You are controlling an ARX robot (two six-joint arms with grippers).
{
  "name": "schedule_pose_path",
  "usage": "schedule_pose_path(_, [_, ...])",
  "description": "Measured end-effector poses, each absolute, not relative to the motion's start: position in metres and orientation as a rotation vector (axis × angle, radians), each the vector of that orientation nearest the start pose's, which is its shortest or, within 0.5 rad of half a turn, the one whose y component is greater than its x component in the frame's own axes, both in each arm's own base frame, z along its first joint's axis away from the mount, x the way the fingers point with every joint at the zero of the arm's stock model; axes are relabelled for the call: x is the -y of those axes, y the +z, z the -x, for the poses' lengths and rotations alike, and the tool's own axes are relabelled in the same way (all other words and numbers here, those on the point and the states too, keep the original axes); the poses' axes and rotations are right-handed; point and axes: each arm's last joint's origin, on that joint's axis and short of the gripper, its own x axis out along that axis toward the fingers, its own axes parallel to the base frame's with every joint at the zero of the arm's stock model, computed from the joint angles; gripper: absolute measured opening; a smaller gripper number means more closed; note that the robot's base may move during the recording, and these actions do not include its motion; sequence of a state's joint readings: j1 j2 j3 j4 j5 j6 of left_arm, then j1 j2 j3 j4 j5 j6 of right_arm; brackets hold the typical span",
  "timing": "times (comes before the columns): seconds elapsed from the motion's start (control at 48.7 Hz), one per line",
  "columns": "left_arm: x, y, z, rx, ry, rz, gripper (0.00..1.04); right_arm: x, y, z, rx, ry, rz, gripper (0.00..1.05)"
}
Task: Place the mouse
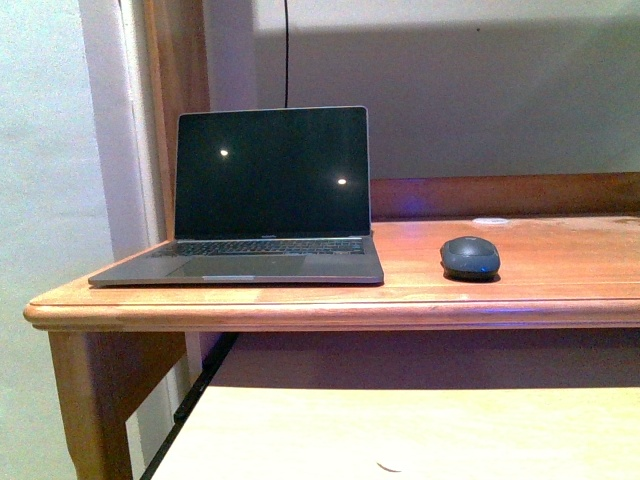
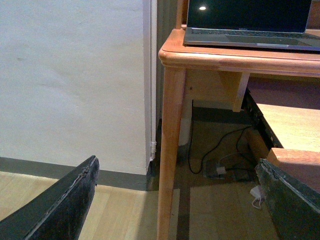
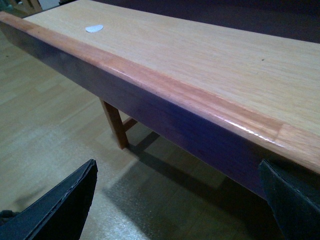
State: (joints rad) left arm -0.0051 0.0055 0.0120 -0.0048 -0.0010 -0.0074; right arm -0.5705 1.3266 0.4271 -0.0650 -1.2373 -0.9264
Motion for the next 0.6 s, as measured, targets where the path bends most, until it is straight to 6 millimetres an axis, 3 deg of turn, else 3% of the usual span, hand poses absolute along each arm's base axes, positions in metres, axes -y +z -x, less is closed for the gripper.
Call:
schedule_pose_path(0.349, [0.000, 0.167, -0.097, 0.002, -0.004, 0.007, 0.97, 0.044, 0.135, -0.213, -0.234, 0.753, 0.122, 0.97])
schedule_pose_path(0.595, [0.000, 0.167, -0.097, 0.002, -0.004, 0.007, 0.97, 0.001, 0.138, -0.256, -0.184, 0.654, 0.080, 0.97])
